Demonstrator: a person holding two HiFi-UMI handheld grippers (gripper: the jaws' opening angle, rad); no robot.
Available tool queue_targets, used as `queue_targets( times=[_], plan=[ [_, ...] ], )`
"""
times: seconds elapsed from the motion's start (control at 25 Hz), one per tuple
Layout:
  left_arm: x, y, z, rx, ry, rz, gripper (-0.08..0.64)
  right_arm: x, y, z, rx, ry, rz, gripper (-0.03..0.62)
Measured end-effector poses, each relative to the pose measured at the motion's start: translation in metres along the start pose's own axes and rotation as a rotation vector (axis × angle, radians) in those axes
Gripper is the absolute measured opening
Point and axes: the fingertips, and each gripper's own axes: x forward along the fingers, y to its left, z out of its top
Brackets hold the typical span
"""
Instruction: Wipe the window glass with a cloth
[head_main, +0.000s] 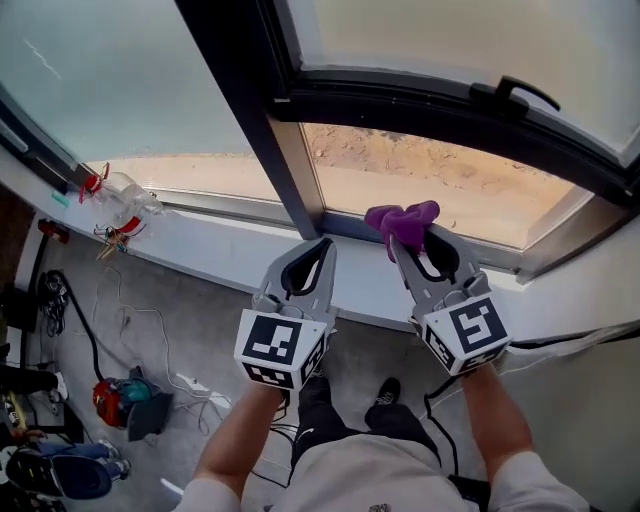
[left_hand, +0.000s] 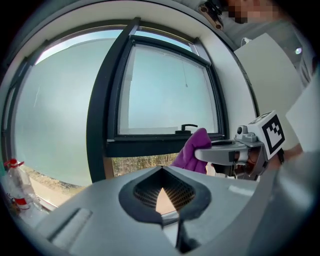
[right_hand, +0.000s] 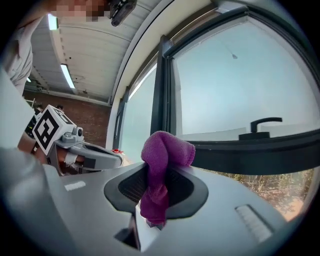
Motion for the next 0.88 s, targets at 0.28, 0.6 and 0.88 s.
queue_targets(
  times=[0.28, 0.6, 0.88],
  plan=[
    [0.04, 0.13, -0.016, 0.038, -0.042, 0.04, 0.0, 0.154, 0.01, -0.038, -0.056, 0.063, -0.023, 0.115],
    [0.086, 0.204, -0.059, 0.01, -0.036, -0.033, 0.001, 0.288, -0.013, -0.102, 0.016, 0.134, -0.119, 0.115],
    [0.098, 0.218, -0.089, 0.001, -0.012, -0.022, 0.0, 0.341, -0.043, -0.106, 0.035, 0.067, -0.142, 0.114]
  ],
)
